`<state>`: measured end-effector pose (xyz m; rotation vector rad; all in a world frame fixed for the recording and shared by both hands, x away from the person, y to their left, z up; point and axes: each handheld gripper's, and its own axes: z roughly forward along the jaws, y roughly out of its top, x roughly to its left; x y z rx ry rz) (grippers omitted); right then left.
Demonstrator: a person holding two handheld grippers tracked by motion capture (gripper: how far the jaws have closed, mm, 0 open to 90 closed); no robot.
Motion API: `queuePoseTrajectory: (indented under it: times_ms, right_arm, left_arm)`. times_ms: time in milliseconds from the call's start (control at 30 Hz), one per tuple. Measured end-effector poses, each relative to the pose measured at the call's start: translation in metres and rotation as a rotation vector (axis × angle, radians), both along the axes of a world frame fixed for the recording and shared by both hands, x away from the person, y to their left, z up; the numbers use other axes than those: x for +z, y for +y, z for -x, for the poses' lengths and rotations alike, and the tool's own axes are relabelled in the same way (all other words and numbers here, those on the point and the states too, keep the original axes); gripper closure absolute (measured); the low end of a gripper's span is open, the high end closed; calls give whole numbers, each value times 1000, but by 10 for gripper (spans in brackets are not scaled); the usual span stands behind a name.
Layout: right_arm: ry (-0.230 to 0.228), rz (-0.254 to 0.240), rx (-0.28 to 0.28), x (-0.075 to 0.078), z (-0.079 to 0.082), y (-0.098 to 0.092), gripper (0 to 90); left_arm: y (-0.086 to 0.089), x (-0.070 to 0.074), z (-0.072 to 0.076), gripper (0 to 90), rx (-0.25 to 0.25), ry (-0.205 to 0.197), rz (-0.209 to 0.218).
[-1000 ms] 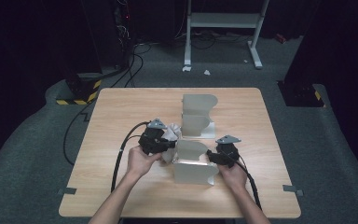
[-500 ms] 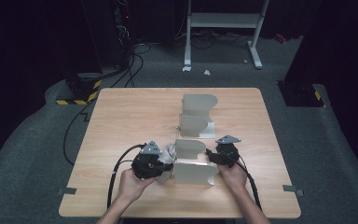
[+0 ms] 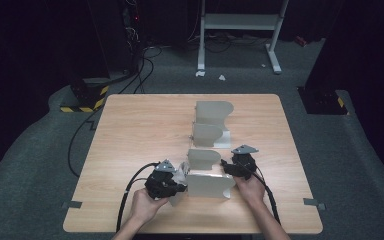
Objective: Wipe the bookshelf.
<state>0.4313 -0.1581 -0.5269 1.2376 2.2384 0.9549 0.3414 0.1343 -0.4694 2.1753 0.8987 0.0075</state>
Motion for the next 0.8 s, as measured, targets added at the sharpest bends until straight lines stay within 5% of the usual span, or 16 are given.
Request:
queuePoseTrajectory:
  times_ms: [233, 367, 467, 633, 733, 800]
  right_arm:
    - [-1, -2, 0, 0, 0, 0, 390]
    - [0, -4, -2, 0, 0, 0, 390]
    - [0, -3, -2, 0, 0, 0, 390]
    - [0, -3, -2, 0, 0, 0, 389]
    - [0, -3, -1, 0, 0, 0, 389]
    - [0, -3, -1, 0, 0, 0, 390]
  left_arm:
    - [-4, -18, 8, 861, 7, 18, -46]
    - [-4, -27, 12, 861, 9, 43, -36]
    - [0, -17, 11, 861, 19, 35, 9]
    - [9, 26, 12, 861, 22, -49, 97]
    - [8, 40, 14, 861, 18, -90, 102]
    - [4, 35, 14, 862, 18, -91, 64]
